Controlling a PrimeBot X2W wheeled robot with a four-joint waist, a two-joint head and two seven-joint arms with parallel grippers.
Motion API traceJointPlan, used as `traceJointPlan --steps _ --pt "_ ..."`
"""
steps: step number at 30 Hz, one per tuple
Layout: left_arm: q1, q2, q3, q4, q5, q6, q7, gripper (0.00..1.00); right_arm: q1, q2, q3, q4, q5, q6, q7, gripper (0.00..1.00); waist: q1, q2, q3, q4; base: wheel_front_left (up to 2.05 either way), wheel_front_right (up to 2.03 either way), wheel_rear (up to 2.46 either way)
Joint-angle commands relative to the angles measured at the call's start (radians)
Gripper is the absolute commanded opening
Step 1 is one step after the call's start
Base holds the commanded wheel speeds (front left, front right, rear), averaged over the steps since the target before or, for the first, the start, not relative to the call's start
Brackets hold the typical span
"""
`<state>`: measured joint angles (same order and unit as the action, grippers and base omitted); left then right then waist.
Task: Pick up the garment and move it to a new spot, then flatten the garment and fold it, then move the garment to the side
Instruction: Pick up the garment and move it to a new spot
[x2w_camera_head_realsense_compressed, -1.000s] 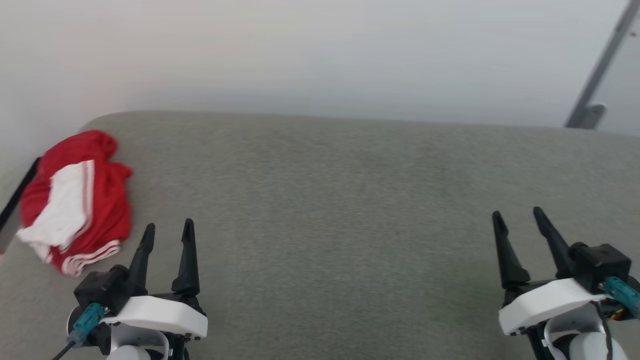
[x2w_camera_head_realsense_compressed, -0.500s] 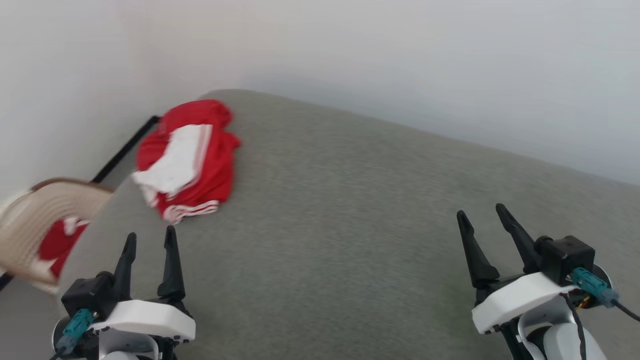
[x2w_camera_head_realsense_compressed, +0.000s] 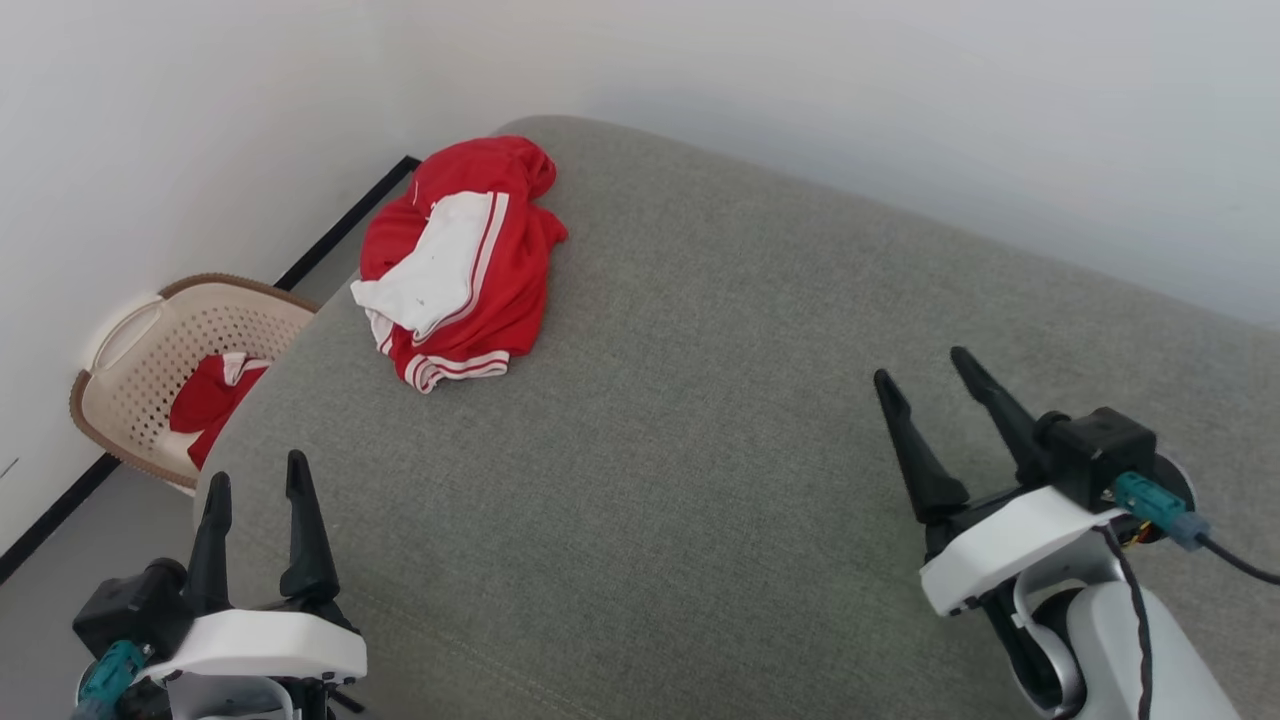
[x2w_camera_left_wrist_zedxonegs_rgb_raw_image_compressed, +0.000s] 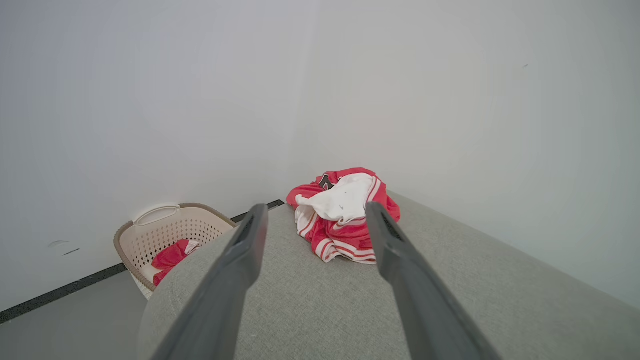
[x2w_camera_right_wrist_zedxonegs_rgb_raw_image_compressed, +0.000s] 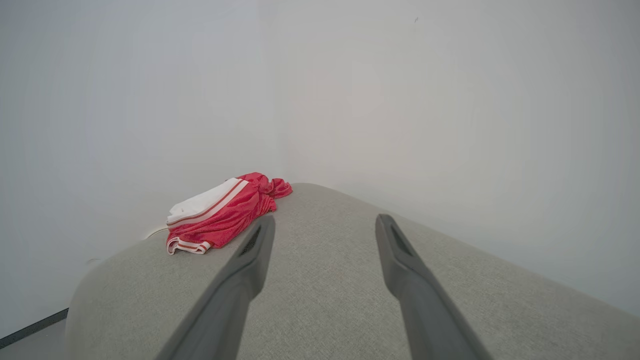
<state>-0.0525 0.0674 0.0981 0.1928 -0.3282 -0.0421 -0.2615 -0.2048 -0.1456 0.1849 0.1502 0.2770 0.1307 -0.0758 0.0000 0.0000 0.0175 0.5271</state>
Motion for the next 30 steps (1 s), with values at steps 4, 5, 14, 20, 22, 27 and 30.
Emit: traceJointPlan --steps 4,5,14,20,22,27,30 --pt "-0.020 -0.008 -0.007 -0.003 -0.014 0.009 -0.005 1.00 -0.022 -0.023 -0.013 0.009 0.009 0.000 -0.007 1.00 0.0000 0.0000 0.031 0.009 0.00 0.00 0.00" --pt "-0.048 -0.009 -0.010 0.013 -0.018 0.006 -0.005 1.00 -0.020 -0.029 -0.026 0.008 0.008 0.000 -0.008 1.00 0.0000 0.0000 0.038 0.009 0.00 0.00 0.00" --pt "-0.275 0.038 -0.038 0.171 -0.001 -0.039 -0.005 1.00 0.005 -0.047 -0.089 -0.065 -0.019 0.000 0.022 1.00 0.0000 0.0000 0.087 -0.017 0.00 0.00 0.00" --pt "-0.463 0.078 -0.027 0.301 -0.004 -0.057 -0.005 1.00 -0.022 -0.073 -0.099 -0.143 -0.035 0.000 0.069 1.00 0.0000 0.0000 0.160 -0.085 0.00 0.00 0.00" --pt "-0.521 0.092 -0.023 0.346 -0.003 -0.063 -0.005 1.00 -0.033 -0.081 -0.098 -0.170 -0.032 0.000 0.084 1.00 0.0000 0.0000 0.187 -0.109 0.00 0.00 0.00" --pt "-0.629 0.118 -0.016 0.469 -0.013 -0.071 -0.005 1.00 -0.054 -0.105 -0.096 -0.223 -0.034 0.000 0.114 1.00 0.0000 0.0000 0.240 -0.147 0.00 0.00 0.00" --pt "-0.700 0.131 -0.015 0.580 -0.014 -0.075 -0.005 1.00 -0.068 -0.122 -0.092 -0.263 -0.033 0.000 0.135 1.00 0.0000 0.0000 0.278 -0.172 0.00 0.00 0.00"
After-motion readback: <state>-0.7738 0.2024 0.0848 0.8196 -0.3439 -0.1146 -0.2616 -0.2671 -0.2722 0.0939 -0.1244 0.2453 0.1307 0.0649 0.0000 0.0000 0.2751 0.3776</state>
